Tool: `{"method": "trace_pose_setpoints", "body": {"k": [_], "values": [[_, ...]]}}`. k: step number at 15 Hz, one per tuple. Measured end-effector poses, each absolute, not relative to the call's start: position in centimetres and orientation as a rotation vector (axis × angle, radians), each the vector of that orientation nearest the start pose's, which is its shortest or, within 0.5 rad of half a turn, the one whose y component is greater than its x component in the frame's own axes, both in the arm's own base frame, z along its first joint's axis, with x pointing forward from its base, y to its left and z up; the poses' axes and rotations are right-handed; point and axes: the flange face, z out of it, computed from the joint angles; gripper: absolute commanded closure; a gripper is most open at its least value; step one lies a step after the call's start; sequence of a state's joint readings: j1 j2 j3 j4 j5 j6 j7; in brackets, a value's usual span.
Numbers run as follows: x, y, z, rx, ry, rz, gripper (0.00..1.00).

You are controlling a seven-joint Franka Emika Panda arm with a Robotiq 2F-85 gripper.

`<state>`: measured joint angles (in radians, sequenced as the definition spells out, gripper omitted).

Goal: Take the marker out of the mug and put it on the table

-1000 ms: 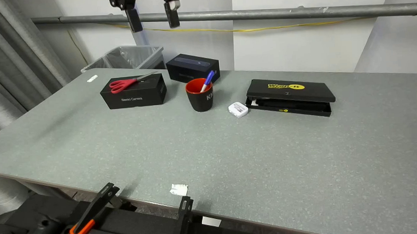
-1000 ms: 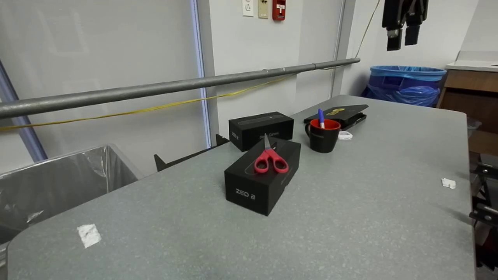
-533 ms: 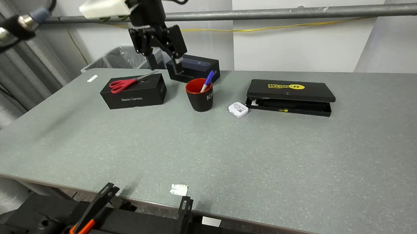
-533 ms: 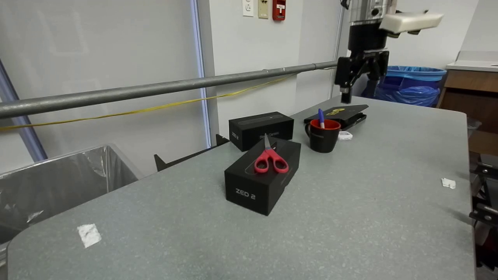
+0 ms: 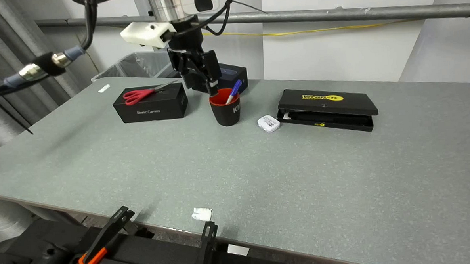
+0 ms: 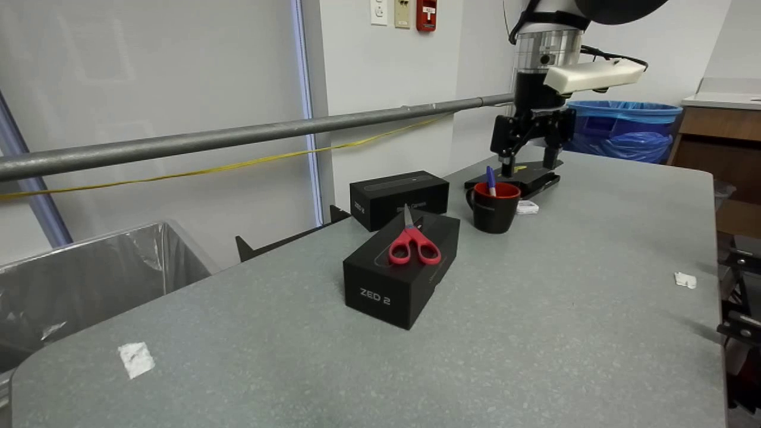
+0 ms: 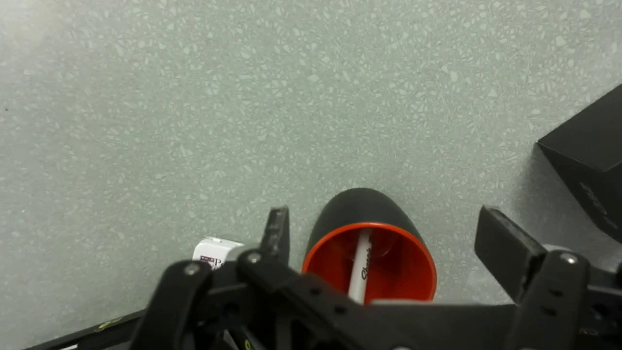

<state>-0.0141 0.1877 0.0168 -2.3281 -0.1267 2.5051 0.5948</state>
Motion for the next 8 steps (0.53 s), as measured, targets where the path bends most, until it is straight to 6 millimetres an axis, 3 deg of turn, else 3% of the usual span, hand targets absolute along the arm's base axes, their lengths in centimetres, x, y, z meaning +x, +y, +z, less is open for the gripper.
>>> {"method": "trace_pose_setpoints", "body": {"k": [4, 8], "values": [[52.0, -0.4, 25.7, -3.111, 0.825, -0.036, 0.0], [53.2, -2.5, 25.0, -3.103, 0.959, -0.134, 0.0]]}}
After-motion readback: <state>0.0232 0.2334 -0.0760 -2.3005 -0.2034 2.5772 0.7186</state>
